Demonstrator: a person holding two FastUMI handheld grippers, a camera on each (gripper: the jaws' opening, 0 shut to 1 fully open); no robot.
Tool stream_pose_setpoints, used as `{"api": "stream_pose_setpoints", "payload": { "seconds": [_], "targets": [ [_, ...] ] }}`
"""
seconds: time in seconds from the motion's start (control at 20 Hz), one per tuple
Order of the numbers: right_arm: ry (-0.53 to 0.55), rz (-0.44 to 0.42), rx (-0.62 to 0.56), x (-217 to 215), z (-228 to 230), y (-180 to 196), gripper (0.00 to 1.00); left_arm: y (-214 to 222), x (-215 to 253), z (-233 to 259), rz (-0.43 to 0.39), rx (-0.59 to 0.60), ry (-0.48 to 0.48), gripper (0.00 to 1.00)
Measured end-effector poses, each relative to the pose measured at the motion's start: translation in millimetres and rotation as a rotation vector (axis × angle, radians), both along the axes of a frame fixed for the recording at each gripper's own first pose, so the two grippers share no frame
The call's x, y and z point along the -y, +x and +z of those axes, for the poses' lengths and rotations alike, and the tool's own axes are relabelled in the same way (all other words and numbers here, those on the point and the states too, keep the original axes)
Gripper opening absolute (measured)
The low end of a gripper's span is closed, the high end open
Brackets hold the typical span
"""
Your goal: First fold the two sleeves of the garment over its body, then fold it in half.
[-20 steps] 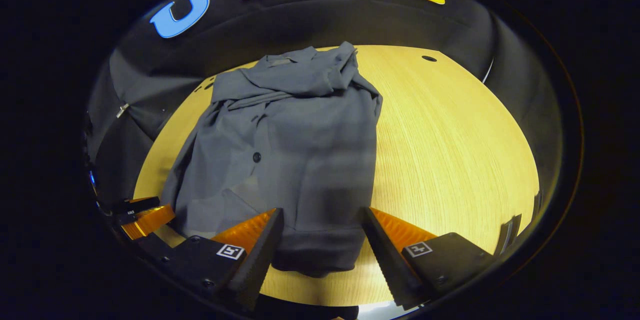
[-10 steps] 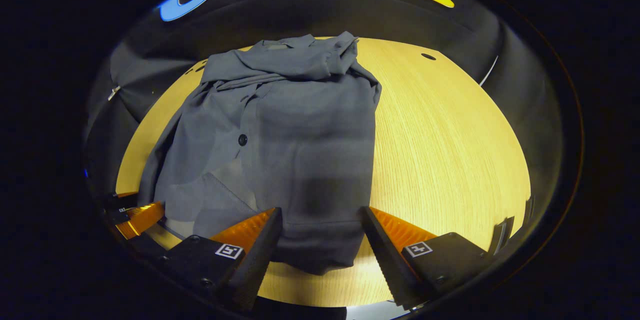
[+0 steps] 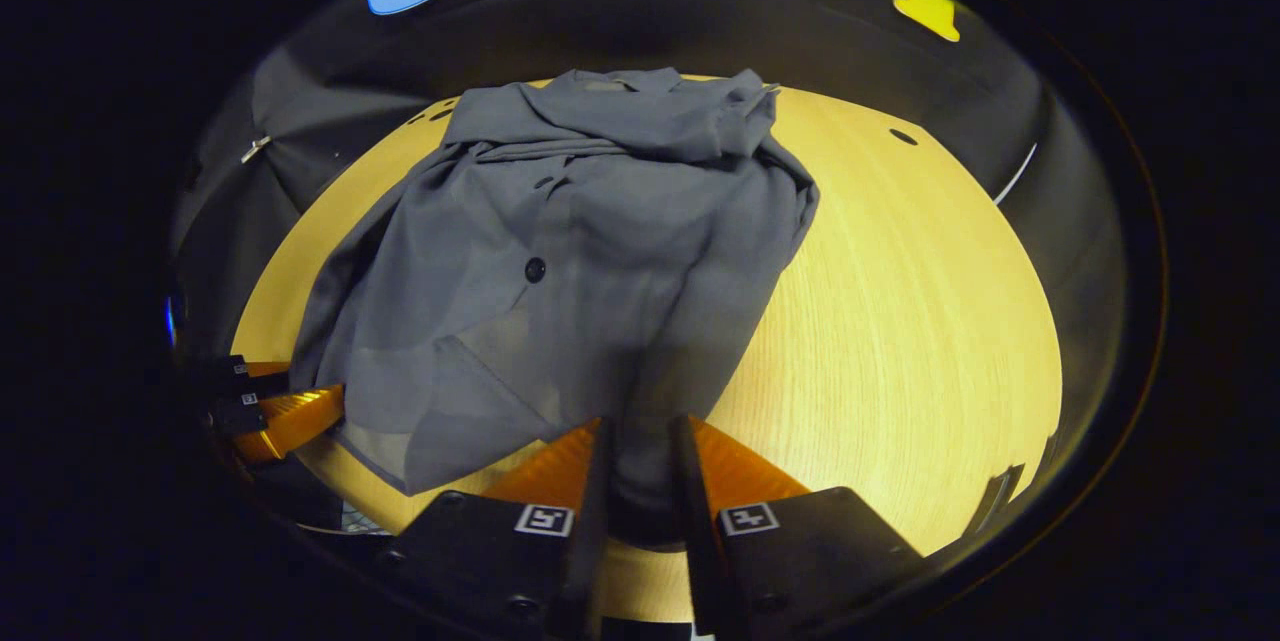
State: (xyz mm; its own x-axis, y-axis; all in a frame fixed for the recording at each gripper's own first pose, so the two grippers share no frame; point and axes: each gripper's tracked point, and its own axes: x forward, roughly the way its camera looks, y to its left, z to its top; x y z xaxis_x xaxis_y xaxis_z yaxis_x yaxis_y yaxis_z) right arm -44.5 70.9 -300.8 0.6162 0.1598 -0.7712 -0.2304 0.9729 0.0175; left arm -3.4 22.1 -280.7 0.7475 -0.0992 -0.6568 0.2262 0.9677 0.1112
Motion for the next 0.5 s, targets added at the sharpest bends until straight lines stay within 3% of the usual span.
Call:
{"api": "stream_pose_setpoints", "payload": {
  "seconds": [0.1, 0.15, 0.25, 0.5],
  "targets": [
    [0.042, -0.003, -0.029, 1.6, 1.1, 1.1, 0.20, 2.3, 9.1, 0.6, -0.007, -0.012, -0.047, 0.22],
    [0.068, -0.006, -0.044, 1.6, 2.0, 3.1, 0.21, 3.9, 13.2, 1.4, -0.006, -0.021, -0.078, 0.16],
    [0.136, -0.036, -0.069, 2.5, 0.3, 3.7, 0.08, 7.5, 19.1, 3.4, 0.010, -0.035, -0.149, 0.11],
    [0.165, -0.014, -0.083, 2.5, 11.4, 4.5, 0.08, 10.9, 20.8, 15.1, 0.098, -0.048, -0.269, 0.06]
  ]
}}
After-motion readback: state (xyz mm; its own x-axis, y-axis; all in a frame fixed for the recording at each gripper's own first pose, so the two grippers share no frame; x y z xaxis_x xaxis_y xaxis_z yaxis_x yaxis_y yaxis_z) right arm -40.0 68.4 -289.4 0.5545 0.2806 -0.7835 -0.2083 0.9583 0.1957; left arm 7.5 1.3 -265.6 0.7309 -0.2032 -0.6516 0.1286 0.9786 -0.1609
